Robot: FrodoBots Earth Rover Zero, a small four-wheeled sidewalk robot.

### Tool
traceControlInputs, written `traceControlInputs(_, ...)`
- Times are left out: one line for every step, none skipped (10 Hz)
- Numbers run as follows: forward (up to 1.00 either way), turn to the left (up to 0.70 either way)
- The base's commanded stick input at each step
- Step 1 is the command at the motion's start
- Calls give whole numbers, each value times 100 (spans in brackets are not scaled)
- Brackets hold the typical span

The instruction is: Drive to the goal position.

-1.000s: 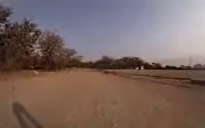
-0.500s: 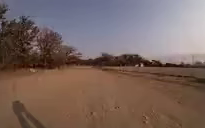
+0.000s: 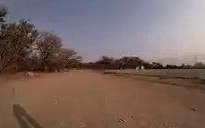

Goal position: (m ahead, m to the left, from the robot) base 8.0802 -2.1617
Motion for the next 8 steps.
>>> traceControlInputs(70, 0)
traceControlInputs(70, 0)
traceControlInputs(70, 0)
traceControlInputs(70, 0)
traceControlInputs(70, 0)
traceControlInputs(70, 0)
traceControlInputs(70, 0)
traceControlInputs(70, 0)
